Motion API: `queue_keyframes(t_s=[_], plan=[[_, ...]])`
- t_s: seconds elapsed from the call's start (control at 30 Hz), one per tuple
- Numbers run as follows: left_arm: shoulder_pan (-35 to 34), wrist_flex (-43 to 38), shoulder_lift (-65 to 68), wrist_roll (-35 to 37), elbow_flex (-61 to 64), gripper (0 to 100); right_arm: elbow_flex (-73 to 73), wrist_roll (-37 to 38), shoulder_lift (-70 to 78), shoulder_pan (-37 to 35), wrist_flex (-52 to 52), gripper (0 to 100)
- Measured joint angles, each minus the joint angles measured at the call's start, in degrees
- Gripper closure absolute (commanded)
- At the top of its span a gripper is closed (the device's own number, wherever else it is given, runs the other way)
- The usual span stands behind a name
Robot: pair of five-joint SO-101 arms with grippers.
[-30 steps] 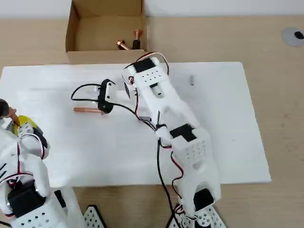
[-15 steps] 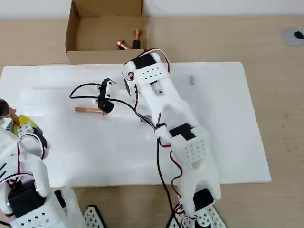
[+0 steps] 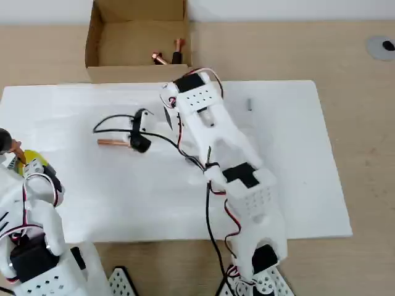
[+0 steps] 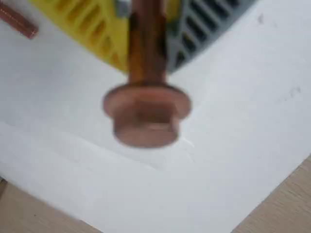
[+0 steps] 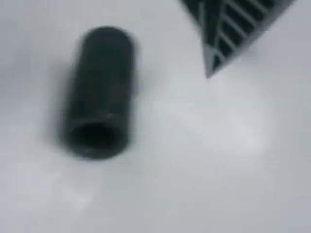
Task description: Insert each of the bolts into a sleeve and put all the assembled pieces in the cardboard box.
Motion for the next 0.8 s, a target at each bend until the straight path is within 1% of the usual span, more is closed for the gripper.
queue_keyframes(t_s=[0.17,0.33,0.63,0.7,0.8], plan=[[0.0,0.0,0.0,0.0,0.0,99,6.6,0.0,-3.6,0.0,-3.4,76.3],[0.0,0.0,0.0,0.0,0.0,99,9.3,0.0,-3.8,0.1,-6.9,76.8],[0.0,0.0,0.0,0.0,0.0,99,9.6,0.0,-3.1,0.2,-8.0,77.4],[0.0,0.0,0.0,0.0,0.0,99,9.2,0.0,-2.2,0.2,-8.3,81.2],[0.0,0.0,0.0,0.0,0.0,99,9.1,-0.3,-1.9,0.4,-10.1,92.1]])
